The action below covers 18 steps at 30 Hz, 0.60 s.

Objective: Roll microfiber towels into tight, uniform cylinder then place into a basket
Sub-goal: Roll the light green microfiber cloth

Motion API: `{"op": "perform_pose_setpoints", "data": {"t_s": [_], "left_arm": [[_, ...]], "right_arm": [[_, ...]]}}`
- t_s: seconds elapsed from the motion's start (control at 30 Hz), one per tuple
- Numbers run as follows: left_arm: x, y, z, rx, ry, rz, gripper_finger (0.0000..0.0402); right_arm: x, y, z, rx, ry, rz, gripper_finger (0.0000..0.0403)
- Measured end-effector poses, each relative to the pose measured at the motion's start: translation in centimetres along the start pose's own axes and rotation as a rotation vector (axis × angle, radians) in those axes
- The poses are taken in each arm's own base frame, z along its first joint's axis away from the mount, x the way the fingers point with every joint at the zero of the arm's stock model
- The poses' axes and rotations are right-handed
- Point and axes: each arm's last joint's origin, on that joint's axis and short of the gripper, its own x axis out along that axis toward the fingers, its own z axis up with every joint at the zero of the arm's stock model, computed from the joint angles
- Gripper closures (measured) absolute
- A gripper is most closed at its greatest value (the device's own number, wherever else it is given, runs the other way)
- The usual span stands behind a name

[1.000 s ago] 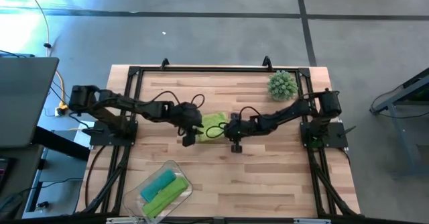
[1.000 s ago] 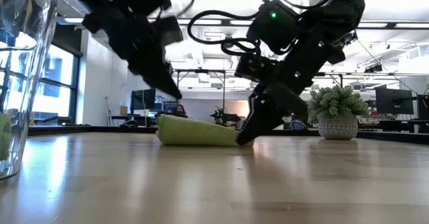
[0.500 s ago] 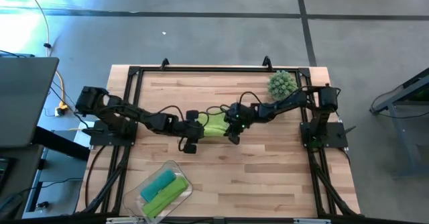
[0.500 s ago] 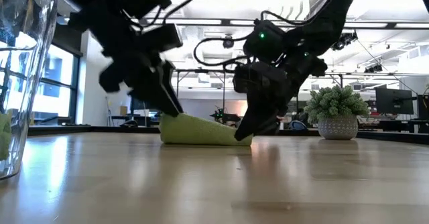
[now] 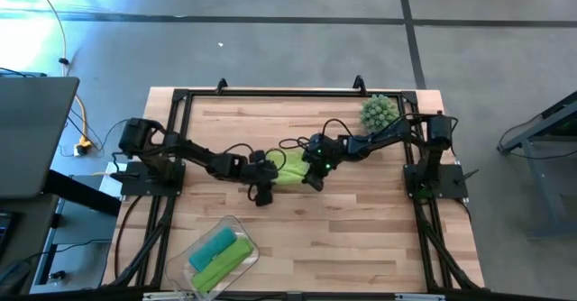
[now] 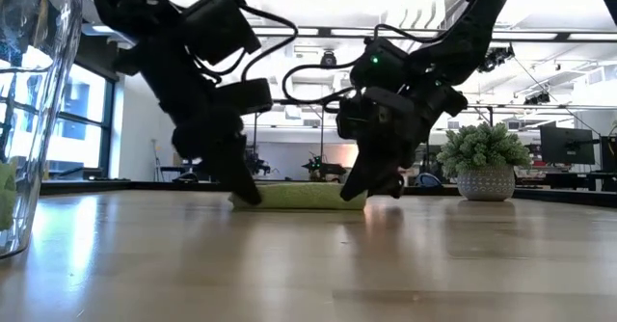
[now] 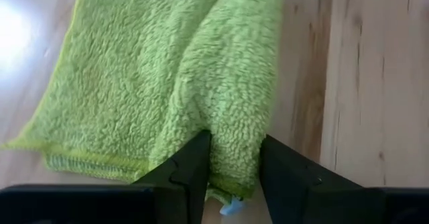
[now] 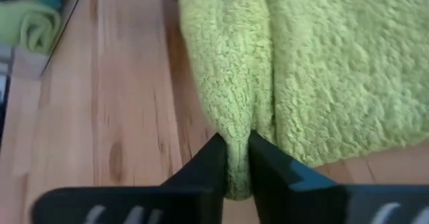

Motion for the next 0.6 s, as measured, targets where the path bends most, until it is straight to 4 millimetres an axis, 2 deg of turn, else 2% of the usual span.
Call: {"op": "perform_pose_setpoints", "data": {"t_s": [0.2, 0.37, 0.47, 0.6], "left_arm": [[0.3, 1.0, 0.2, -0.134, 0.029, -0.112, 0.0328], [0.6, 2.4, 0.4, -0.219, 0.067, -0.255, 0.0351], [0.7, 3.3, 0.5, -0.267, 0.078, -0.286, 0.0358], [0.8, 4.3, 0.4, -0.311, 0.091, -0.326, 0.0362]], "right_arm": [[-1.1, 0.4, 0.2, -0.147, 0.006, 0.026, 0.0287], [-3.6, 1.5, 0.3, -0.271, 0.022, -0.009, 0.0261], [-4.4, 3.4, 0.3, -0.462, -0.013, -0.091, 0.0259], [-3.3, 6.4, -0.7, -0.804, -0.02, -0.227, 0.0259]]}}
